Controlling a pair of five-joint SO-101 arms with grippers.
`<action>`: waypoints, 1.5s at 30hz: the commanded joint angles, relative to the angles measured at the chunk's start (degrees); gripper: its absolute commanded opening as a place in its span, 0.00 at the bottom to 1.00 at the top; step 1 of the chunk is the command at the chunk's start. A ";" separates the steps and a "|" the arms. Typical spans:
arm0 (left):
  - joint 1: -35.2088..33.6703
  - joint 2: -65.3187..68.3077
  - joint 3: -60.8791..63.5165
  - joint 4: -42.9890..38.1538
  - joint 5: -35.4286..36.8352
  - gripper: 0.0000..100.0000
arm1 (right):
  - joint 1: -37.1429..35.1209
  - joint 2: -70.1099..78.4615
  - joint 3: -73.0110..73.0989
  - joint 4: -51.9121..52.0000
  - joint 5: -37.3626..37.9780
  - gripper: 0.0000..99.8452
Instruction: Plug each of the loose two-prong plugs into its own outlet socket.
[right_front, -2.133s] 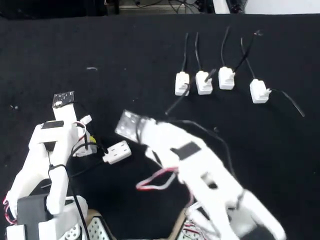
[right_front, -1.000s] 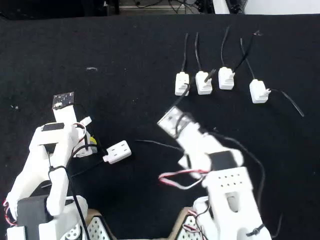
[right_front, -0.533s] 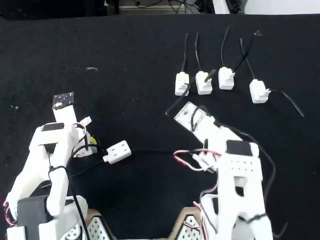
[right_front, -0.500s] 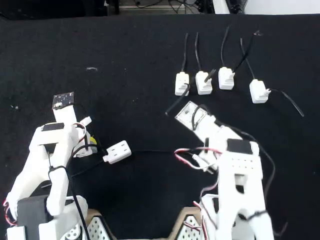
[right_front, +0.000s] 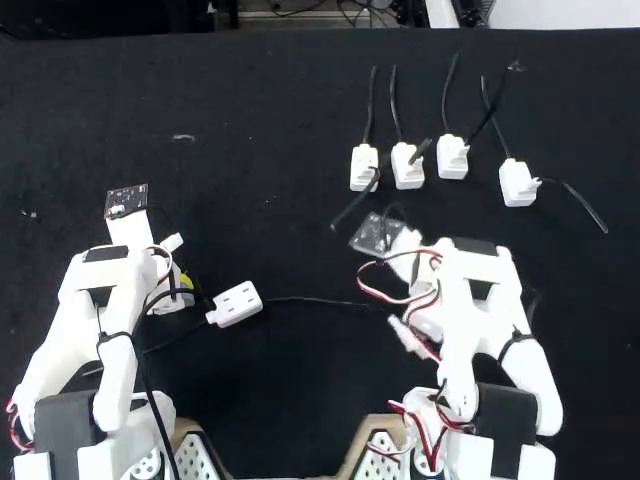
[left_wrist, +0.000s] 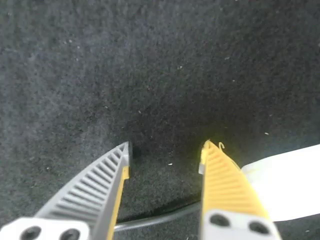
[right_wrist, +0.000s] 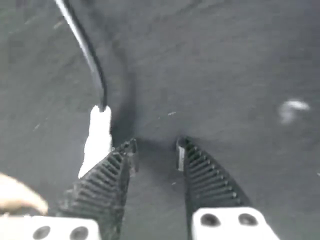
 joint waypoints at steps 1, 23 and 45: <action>-0.31 -1.05 -0.04 -0.79 0.18 0.23 | -2.64 -2.51 -0.57 5.45 2.46 0.12; -0.57 -1.05 0.04 -0.79 0.18 0.23 | -37.71 -27.82 4.26 23.65 -10.90 0.12; -0.57 -1.05 0.13 -0.70 0.18 0.23 | -46.95 -3.82 10.95 0.88 -10.11 0.21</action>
